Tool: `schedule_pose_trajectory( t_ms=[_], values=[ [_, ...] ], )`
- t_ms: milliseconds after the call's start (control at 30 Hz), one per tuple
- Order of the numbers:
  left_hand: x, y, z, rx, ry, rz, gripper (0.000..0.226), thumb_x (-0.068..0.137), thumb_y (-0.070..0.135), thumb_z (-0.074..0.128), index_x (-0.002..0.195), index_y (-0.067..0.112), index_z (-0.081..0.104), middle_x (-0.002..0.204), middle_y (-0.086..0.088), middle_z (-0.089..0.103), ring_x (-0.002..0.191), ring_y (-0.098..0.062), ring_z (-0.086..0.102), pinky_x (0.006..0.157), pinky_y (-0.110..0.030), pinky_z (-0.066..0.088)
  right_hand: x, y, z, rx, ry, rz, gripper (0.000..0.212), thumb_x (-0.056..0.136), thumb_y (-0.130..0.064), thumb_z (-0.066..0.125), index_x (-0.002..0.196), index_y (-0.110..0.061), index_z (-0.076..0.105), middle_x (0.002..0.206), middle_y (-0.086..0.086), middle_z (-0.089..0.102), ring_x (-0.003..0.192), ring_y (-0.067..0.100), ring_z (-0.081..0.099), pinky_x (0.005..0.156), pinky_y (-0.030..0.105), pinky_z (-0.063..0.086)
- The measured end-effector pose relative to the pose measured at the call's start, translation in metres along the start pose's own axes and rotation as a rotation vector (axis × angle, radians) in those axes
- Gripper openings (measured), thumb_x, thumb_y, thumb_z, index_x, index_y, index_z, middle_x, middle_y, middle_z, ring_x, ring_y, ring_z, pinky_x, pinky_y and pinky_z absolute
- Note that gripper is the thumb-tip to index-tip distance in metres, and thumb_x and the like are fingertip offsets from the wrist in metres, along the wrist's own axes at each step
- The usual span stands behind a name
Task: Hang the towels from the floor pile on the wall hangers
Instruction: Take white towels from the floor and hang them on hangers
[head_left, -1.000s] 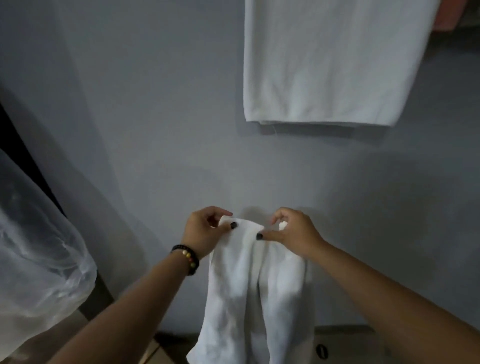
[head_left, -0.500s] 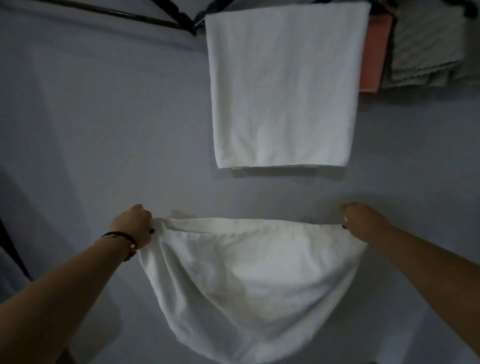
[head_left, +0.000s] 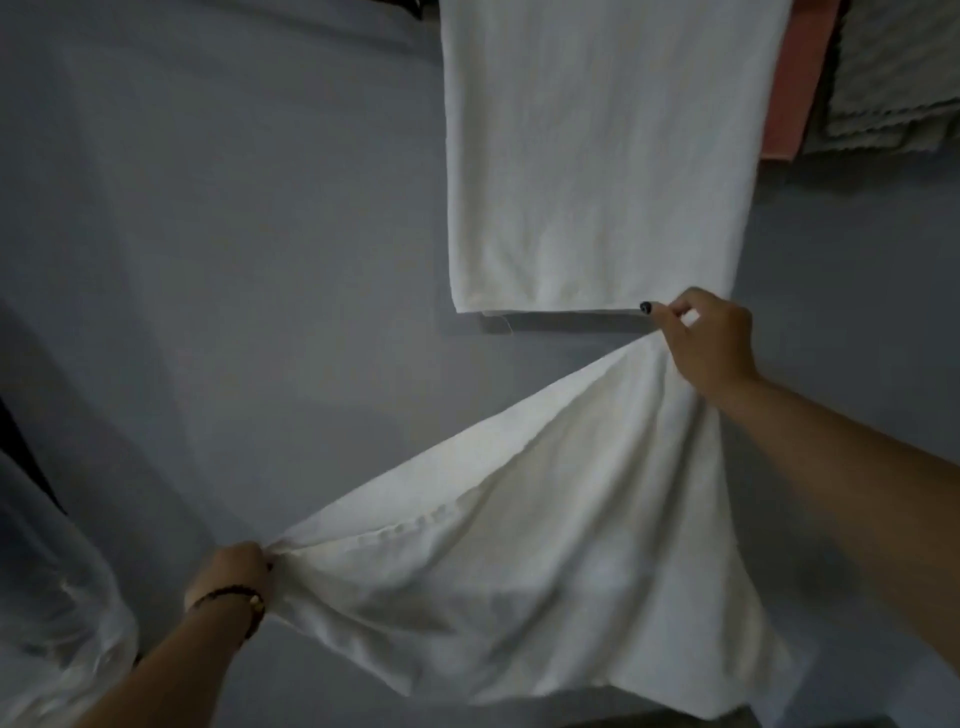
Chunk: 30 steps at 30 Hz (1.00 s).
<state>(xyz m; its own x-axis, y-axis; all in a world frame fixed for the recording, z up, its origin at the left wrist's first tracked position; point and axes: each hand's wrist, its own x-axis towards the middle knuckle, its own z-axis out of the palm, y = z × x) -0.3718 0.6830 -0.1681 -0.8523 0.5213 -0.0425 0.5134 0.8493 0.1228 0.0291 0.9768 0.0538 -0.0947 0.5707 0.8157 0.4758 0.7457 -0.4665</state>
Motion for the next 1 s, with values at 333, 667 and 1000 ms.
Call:
schedule_pose_trajectory(
  t_ms=[333,667,1000],
  values=[
    [-0.03,0.025,0.05,-0.061,-0.208,0.11,0.039,0.098,0.041,0.045,0.116,0.011,0.062,0.126,-0.009,0.062,0.115,-0.025,0.059,0.09,-0.028,0.046,0.014,-0.083,0.032,0.18,-0.112,-0.283,0.036,0.083,-0.03,0.074,0.065,-0.003,0.06,0.053,0.004,0.051,0.049,0.01,0.044,0.048,0.013,0.029],
    [-0.116,0.173,-0.134,-1.415,-0.181,0.843,0.013,0.09,-0.004,0.059,0.094,0.007,0.065,0.1,-0.008,0.071,0.094,-0.015,0.067,0.086,-0.033,0.055,-0.012,-0.143,0.034,0.266,-0.274,-0.33,0.038,0.079,-0.036,0.076,0.068,-0.007,0.056,0.056,0.005,0.053,0.051,0.021,0.048,0.051,0.032,0.041],
    [-0.147,0.217,-0.16,-1.472,-0.057,0.986,0.023,0.09,0.025,0.062,0.109,0.015,0.056,0.111,-0.001,0.065,0.101,-0.014,0.064,0.084,-0.028,0.054,-0.018,-0.153,0.012,0.405,-0.427,-0.063,0.043,0.087,-0.043,0.064,0.075,-0.019,0.03,0.064,-0.007,0.03,0.054,0.008,0.025,0.049,0.015,0.028]
  ],
)
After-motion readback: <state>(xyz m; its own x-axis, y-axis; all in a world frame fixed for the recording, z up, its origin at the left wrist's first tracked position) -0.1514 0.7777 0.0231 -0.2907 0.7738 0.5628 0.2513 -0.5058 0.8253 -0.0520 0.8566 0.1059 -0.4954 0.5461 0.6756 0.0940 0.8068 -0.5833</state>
